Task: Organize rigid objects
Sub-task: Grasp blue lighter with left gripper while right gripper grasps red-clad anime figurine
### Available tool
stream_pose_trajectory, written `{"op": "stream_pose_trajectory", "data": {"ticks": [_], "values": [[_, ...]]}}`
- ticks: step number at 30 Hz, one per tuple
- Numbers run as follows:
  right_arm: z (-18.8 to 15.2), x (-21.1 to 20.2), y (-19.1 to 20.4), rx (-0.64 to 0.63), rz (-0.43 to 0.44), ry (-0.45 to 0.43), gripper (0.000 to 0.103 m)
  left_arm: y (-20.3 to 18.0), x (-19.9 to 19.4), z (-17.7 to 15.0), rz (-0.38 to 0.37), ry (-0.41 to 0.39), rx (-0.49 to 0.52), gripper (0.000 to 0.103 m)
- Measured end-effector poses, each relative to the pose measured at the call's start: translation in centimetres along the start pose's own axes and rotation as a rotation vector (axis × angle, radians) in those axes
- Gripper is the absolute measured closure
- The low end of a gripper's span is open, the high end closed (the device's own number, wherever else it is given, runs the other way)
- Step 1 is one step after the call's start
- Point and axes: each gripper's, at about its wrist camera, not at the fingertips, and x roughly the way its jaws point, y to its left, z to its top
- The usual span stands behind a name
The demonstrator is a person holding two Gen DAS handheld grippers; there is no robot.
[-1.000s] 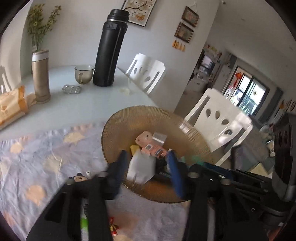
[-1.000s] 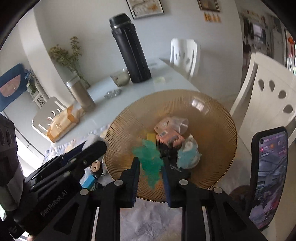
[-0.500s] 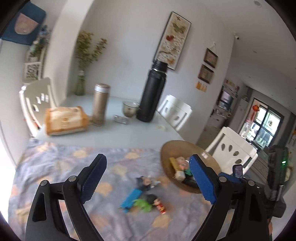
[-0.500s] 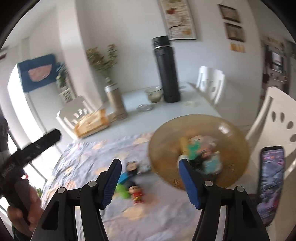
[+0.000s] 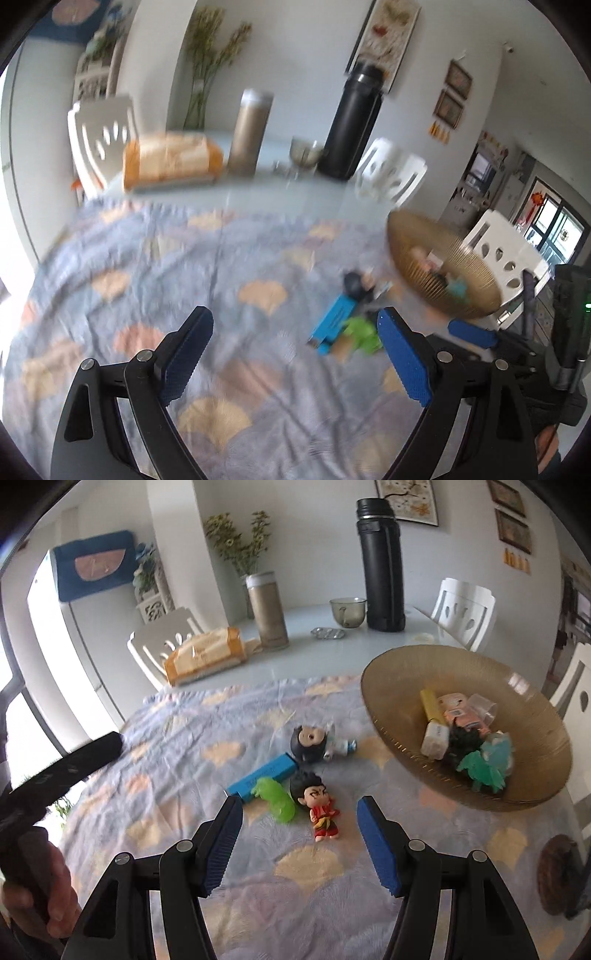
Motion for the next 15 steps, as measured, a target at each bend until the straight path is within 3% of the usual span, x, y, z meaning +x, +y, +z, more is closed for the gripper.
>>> {"op": "stream_pose_trajectory", "data": {"ticks": [6,10,15], "values": [[-1.3,3.2,-1.8,0.060,0.006,0.049,0.040,1.2,3.1,-1.9,0.011,0.092,-0.026,0.013],[-1.4,3.7,-2.7,0.103,0.014,0.066,0.040,0.7,2.9,-2.2,0.075,0.080,-0.006,0.013],[-1.5,3.9,-2.4,0.090,-0.043,0.078,0.040,0.8,3.1,-2.4,0.117,0.093,-0.003,0.013]]}}
